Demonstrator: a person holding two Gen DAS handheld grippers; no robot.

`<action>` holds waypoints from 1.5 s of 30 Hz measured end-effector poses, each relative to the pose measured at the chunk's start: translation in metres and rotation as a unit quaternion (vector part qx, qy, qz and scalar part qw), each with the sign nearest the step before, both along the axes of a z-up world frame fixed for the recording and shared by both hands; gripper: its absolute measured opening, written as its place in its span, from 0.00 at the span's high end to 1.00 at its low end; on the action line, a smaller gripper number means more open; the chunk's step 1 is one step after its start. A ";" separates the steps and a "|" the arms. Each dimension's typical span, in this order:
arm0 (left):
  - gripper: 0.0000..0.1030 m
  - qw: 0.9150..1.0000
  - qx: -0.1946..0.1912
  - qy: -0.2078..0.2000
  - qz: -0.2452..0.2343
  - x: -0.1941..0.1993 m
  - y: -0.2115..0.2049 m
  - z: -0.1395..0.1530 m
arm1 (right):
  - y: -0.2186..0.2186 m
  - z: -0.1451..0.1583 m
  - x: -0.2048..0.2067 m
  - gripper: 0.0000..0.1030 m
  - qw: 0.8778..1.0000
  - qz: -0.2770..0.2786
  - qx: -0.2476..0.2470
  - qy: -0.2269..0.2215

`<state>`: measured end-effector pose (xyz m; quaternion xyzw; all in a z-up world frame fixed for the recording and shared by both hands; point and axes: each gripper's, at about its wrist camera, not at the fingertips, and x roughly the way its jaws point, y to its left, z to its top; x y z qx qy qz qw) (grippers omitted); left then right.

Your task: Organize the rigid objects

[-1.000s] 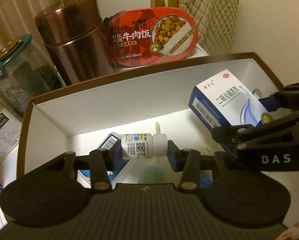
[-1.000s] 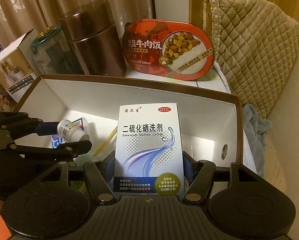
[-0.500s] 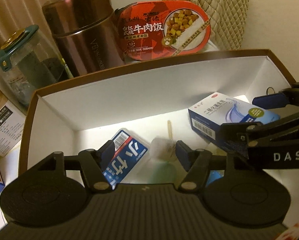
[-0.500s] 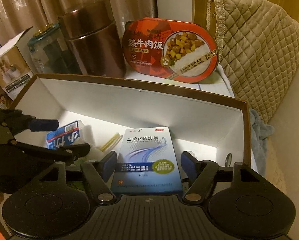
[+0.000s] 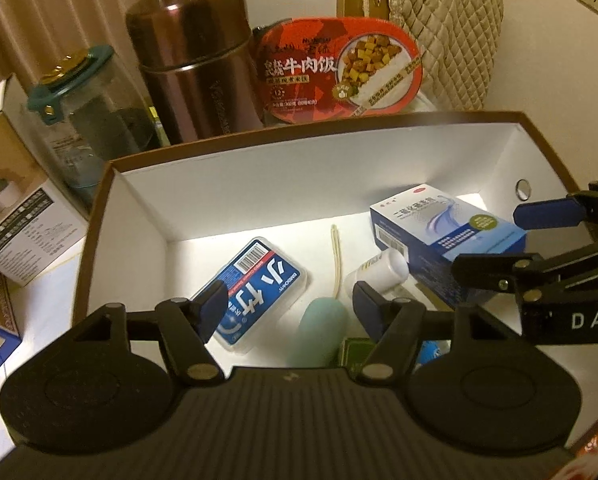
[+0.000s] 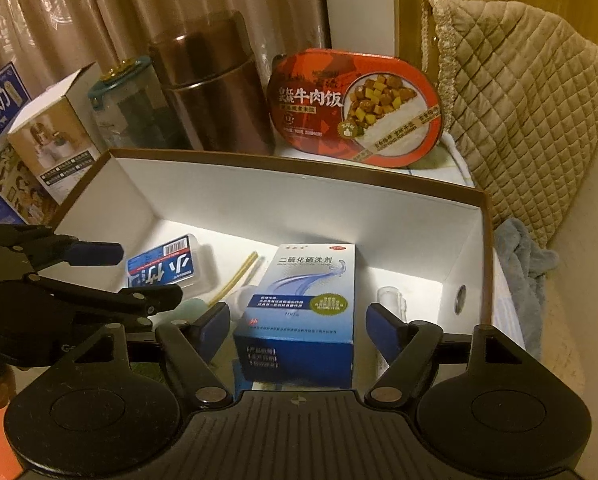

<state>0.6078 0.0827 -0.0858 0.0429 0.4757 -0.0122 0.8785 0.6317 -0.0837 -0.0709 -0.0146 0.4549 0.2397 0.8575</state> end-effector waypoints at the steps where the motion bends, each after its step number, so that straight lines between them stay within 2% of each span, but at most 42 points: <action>1: 0.36 1.000 -0.001 -0.002 0.003 -0.004 0.000 0.004 | -0.001 0.002 -0.003 0.29 1.000 0.000 0.003 -0.001; 10: 0.33 1.000 -0.009 -0.023 0.019 -0.050 -0.003 0.037 | -0.016 0.023 -0.040 0.26 1.000 0.002 0.013 -0.014; 20: 0.30 0.998 -0.016 -0.058 0.024 -0.124 -0.013 0.073 | -0.035 0.049 -0.108 0.26 0.999 0.000 0.033 -0.036; 26: 0.28 0.996 -0.025 -0.077 0.039 -0.177 -0.012 0.090 | -0.040 0.065 -0.156 0.26 0.998 -0.007 0.041 -0.047; 34: 0.28 0.995 0.001 -0.091 0.036 -0.255 -0.020 0.107 | -0.044 0.079 -0.224 0.26 0.997 -0.024 0.050 -0.045; 41: 0.28 0.994 -0.023 -0.096 0.039 -0.330 -0.023 0.119 | -0.047 0.088 -0.291 0.26 0.997 -0.032 0.052 -0.046; 45: 0.28 0.994 -0.025 -0.098 0.040 -0.365 -0.024 0.123 | -0.049 0.091 -0.327 0.26 0.997 -0.032 0.050 -0.046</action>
